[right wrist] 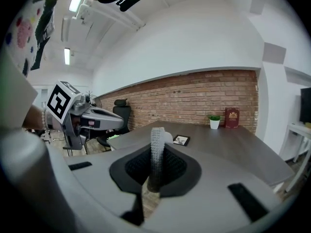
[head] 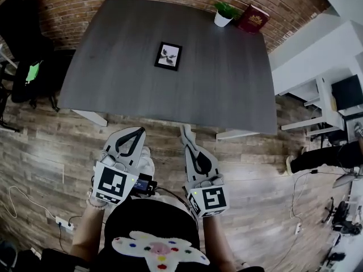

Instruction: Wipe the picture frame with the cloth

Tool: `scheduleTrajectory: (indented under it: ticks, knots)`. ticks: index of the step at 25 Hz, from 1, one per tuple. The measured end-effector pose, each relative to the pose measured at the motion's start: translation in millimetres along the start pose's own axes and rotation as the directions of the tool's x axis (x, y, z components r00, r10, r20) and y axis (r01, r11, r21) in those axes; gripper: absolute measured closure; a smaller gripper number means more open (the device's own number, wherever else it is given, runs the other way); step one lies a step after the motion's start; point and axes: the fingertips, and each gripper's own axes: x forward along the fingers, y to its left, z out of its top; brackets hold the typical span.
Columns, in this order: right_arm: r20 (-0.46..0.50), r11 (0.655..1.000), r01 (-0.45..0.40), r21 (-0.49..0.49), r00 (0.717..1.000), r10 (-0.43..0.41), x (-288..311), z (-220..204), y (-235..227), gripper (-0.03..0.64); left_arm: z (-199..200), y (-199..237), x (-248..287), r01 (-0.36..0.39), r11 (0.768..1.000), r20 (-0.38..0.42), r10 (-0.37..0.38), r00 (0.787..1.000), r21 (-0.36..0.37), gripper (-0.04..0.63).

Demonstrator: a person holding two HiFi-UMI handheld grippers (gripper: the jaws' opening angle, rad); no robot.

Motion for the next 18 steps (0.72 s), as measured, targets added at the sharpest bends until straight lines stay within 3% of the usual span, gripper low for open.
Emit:
scheduleTrajectory:
  ticks: [7, 18]
  knots:
    - [-0.017, 0.999, 0.033, 0.003, 0.999, -0.033, 77, 28, -27, 0.592, 12, 60, 54, 0.041, 0.999, -0.008, -0.041, 0.999, 0.003, 0.586]
    - [-0.030, 0.999, 0.030, -0.022, 0.999, -0.030, 161, 49, -44, 0.592, 15, 127, 98, 0.039, 0.999, -0.002, -0.039, 0.999, -0.020, 0.586]
